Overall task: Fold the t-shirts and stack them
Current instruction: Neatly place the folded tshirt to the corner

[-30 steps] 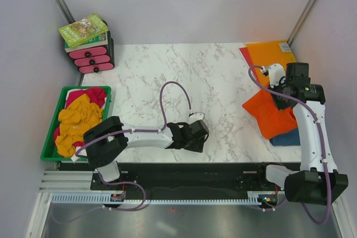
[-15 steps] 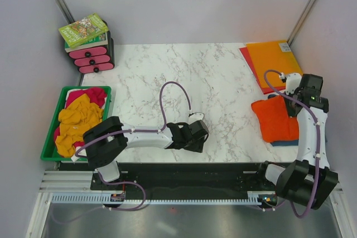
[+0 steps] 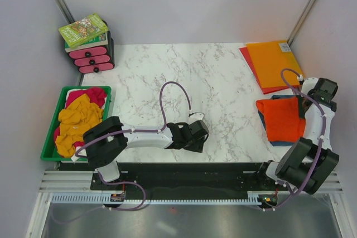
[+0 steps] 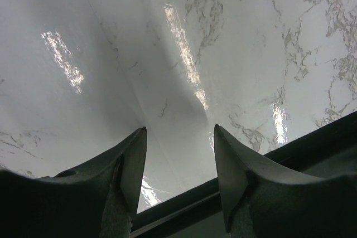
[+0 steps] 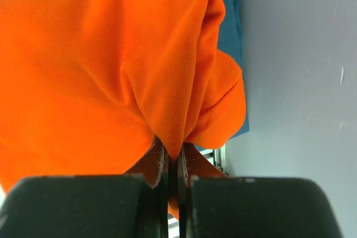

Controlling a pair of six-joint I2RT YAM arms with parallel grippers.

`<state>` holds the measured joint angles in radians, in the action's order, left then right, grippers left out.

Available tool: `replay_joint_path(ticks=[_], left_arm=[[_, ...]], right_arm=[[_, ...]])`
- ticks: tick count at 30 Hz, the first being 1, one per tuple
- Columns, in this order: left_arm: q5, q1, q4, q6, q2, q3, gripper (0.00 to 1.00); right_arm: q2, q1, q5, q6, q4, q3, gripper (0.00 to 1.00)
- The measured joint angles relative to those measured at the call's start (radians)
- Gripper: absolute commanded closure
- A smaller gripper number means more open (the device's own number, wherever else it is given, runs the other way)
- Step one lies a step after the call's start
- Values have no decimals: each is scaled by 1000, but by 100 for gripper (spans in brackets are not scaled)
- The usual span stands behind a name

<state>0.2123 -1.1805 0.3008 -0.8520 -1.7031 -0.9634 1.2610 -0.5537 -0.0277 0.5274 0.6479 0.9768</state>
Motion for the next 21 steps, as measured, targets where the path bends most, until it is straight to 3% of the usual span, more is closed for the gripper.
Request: replay_joint_path(ticks=[9,21], left_arm=[[0,0,-2,0,-2,0,42],[-2,0,-10,0,-26,-24,42]], right_arm=[[124,-125,2,1,-117,-54,100],[195,-133,43,-11,-180,-45,100]])
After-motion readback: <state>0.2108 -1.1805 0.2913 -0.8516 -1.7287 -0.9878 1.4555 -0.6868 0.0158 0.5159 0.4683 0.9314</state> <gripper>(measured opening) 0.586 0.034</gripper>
